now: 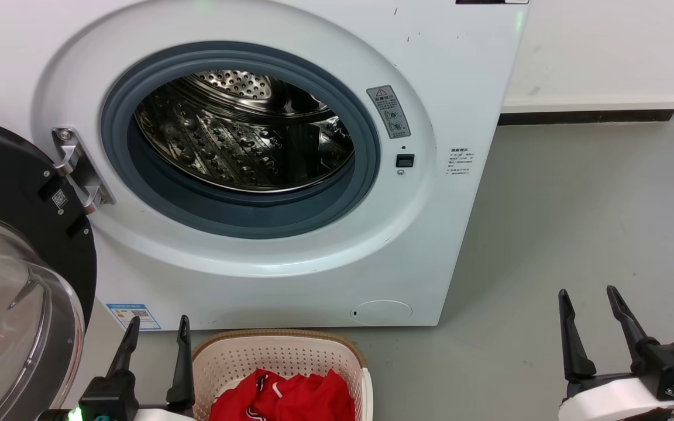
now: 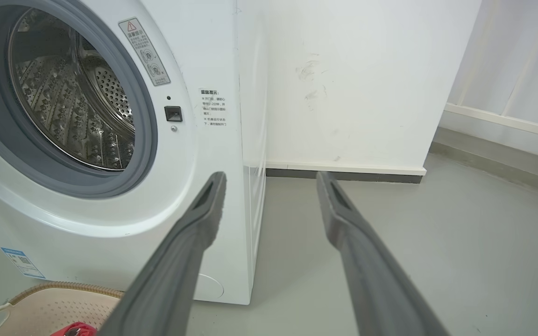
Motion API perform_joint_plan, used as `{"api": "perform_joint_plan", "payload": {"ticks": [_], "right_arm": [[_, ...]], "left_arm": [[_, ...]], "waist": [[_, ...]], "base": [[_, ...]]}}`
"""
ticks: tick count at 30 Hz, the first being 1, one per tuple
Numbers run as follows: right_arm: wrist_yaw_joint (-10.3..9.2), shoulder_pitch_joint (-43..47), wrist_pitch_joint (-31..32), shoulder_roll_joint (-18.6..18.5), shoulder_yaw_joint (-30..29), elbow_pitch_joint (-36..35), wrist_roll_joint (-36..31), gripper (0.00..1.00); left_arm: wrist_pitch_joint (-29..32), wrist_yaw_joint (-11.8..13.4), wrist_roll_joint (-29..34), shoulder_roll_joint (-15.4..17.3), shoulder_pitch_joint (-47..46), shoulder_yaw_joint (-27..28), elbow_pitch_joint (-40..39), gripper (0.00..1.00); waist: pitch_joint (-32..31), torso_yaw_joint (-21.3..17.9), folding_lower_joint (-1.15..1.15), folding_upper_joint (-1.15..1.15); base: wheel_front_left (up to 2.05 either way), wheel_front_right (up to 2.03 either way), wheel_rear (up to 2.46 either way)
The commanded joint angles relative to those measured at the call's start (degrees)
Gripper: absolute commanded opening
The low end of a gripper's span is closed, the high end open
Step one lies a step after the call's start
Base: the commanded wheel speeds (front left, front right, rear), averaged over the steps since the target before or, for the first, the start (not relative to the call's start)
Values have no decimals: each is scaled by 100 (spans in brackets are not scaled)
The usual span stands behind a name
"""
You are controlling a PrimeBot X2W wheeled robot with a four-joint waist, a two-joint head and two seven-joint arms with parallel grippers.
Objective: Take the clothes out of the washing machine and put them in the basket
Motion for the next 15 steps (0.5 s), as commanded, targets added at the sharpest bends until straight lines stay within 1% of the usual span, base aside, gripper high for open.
{"api": "perform_joint_plan", "payload": {"ticks": [1,7,8,11,15], "right_arm": [[-4,-64,-11,-4,4,9,12,100],[-4,-76,-11,-4,-13,3,15,100],[1,-5,1,0,-10,23,0,0],[1,51,10,14,-6,131,2,0],[1,-45,166,15,-71,239,455,0]], "left_arm": [[-15,5,35,0,-35,26,7,100],[-15,75,-38,-21,-80,132,64,100],[1,51,-43,-27,-8,109,100,0],[22,49,-52,-44,28,112,221,0],[203,27,-475,-49,-105,198,357,0]], "waist": [[1,-7,0,0],[27,-21,0,0],[26,-22,0,0],[26,-22,0,0],[26,-16,0,0]], "base": [[0,0,0],[0,0,0],[0,0,0],[0,0,0],[0,0,0]]}}
